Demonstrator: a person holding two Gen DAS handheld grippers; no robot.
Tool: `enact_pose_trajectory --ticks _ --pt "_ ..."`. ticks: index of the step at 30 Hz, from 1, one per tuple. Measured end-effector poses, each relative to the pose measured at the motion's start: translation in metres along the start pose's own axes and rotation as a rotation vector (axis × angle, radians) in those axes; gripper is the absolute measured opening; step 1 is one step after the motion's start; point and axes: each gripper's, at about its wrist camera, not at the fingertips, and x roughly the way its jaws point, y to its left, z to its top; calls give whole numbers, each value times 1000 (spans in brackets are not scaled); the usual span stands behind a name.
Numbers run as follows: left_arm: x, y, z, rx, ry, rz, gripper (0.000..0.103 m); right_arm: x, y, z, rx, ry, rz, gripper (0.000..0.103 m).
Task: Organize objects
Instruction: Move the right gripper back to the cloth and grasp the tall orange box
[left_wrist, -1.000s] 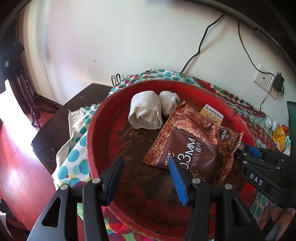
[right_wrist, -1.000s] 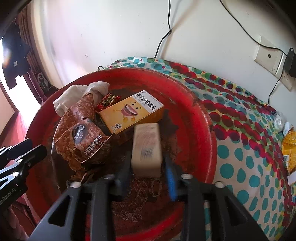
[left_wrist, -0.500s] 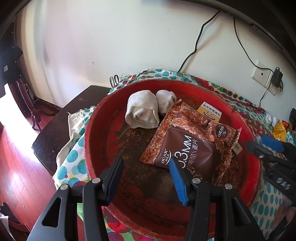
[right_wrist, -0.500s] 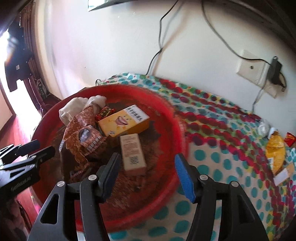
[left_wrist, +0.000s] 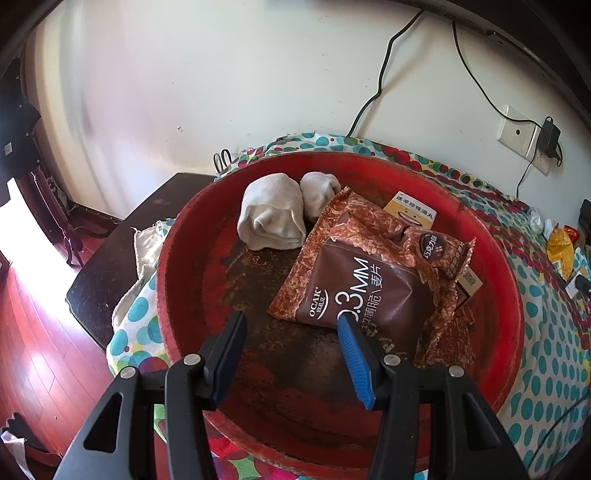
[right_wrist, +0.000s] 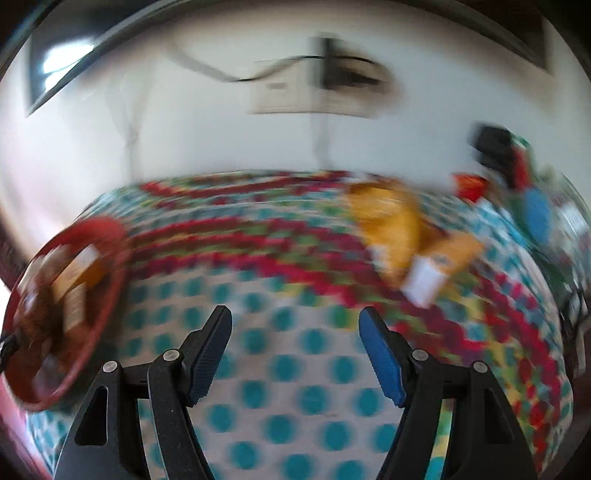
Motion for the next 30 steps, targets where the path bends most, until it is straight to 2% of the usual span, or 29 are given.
enact_pose_trajectory --ticks 3,8,18,23,26,28,29,30 --pt "-1 -1 0 3 -5 -6 53 4 -45 5 120 -8 -79 70" --pt "-5 -4 1 11 -29 -27 53 19 -96 10 281 9 -134 70" --pt "-17 -16 1 72 -95 -67 53 58 -120 22 385 35 -164 75" --pt "-30 -34 -1 138 -151 -104 53 72 -128 24 380 38 -159 75" --pt "-39 -47 0 150 -175 -123 53 73 -133 22 342 34 -141 67" --pt "-43 -58 3 145 -164 -173 55 70 -137 20 308 24 -137 53" --pt "-44 -64 5 149 -153 -199 55 68 -140 19 297 21 -125 51" --pt "-46 -74 8 167 -145 -221 55 67 -143 17 290 22 -116 45"
